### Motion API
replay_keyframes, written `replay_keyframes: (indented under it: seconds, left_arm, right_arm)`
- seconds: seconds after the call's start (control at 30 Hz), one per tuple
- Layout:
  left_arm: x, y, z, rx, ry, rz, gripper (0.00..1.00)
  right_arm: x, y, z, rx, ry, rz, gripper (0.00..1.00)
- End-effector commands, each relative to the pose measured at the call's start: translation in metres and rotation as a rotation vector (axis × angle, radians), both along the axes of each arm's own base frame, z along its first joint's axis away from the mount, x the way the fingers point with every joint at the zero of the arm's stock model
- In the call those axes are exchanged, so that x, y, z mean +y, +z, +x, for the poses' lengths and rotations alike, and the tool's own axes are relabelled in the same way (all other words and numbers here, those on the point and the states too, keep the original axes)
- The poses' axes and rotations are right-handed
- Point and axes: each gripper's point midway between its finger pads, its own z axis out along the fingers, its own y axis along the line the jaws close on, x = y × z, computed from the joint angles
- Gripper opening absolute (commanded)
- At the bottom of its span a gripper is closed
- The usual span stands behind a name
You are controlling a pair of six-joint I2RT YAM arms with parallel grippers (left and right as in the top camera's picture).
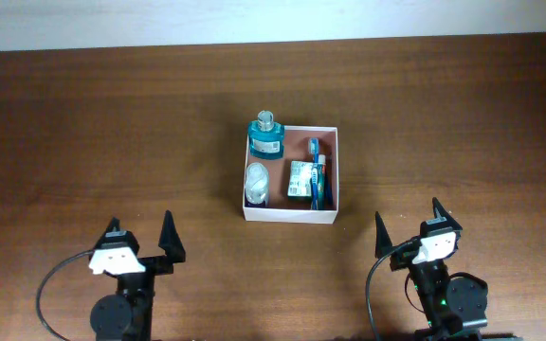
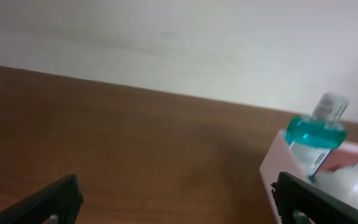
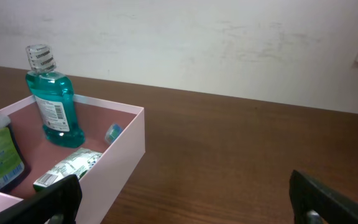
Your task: Pack container
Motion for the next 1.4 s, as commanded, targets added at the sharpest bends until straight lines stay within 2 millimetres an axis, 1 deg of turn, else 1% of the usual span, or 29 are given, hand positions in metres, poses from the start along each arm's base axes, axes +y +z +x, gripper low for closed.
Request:
replay_keyframes:
  seconds: [0.0, 0.73, 0.77, 0.8, 1.37]
  left_arm:
    - [0.0046, -0.0113, 0.0008, 0.018, 0.019, 0.07, 0.99]
    - [0.0065, -0.0114, 0.0007, 0.018, 0.03, 0.07, 0.99]
    - [0.0065, -0.0112, 0.0007, 0.018, 0.03, 0.07, 0.99]
    - [0.0065, -0.0112, 0.0007, 0.018, 0.03, 0.07, 0.99]
    - [0.0065, -0.0112, 0.0007, 0.018, 0.03, 0.07, 0.99]
  right_arm:
    - [-0.0018, -0.0018, 0.0, 0.003, -0.007, 0.001, 0.98]
    - [-0.0018, -0.0018, 0.0, 0.003, -0.007, 0.001, 0.98]
    - [-0.0018, -0.0019, 0.0, 0.003, -0.007, 0.001, 1.0]
    - [-0.0018, -0.0018, 0.0, 0.003, -0.007, 0.001, 0.98]
    - [-0.0018, -0.0018, 0.0, 0.003, -0.007, 0.001, 0.98]
